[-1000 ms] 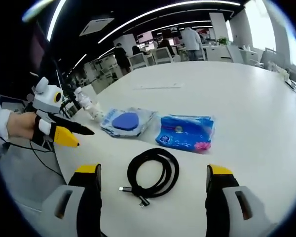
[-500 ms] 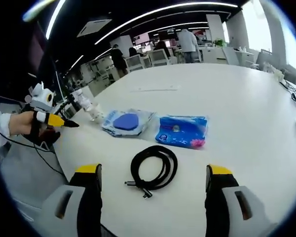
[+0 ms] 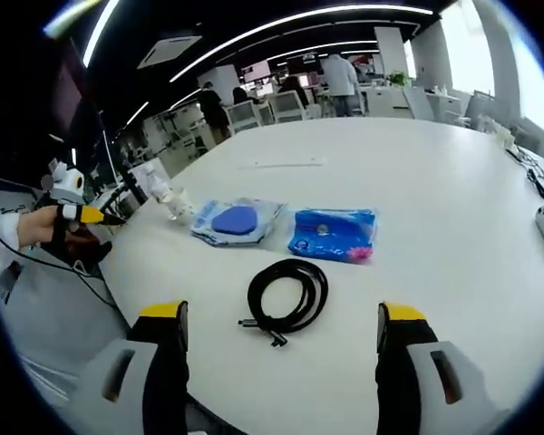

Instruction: Arrange the tabletop items into an orderly group along one side of the table until the central work area is clear of visible clutter.

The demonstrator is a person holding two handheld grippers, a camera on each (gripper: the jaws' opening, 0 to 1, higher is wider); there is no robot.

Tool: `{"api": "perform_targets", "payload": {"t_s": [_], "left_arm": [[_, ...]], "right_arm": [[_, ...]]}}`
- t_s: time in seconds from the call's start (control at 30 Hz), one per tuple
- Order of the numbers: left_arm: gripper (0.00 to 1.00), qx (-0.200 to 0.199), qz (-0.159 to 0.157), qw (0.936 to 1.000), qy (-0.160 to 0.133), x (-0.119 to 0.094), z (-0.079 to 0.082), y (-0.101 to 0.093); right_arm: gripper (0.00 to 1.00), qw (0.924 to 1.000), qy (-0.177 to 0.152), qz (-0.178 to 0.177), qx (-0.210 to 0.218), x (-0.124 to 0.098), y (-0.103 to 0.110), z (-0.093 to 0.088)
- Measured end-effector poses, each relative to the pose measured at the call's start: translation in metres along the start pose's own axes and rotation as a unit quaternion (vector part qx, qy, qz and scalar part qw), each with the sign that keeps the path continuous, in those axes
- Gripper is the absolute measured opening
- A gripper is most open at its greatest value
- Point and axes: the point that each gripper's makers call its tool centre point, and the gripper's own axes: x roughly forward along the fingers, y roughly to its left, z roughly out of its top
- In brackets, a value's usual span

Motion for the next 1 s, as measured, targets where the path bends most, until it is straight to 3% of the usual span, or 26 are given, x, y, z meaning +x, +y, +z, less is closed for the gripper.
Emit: {"api": "perform_targets", "payload": {"t_s": [0.2, 0.57, 1.0], "left_arm": [[0.90, 0.029, 0.017, 0.9994, 0.004, -0.021, 0.001, 0.020], [0.91, 0.029, 0.034, 0.9990, 0.001, -0.057, -0.001, 0.060], [0.90, 0.020, 0.051, 0.9984, 0.013, -0.083, -0.021, 0.101]], "right_arm": [[0.84, 1.0000, 0.002, -0.004, 0.000, -0.006, 0.007, -0.003], [0.84, 0.9998, 0.004, -0.016, 0.007, -0.010, 0.019, -0.006], [0.83, 0.9991, 0.006, -0.040, 0.008, -0.022, 0.032, -0.007]]}}
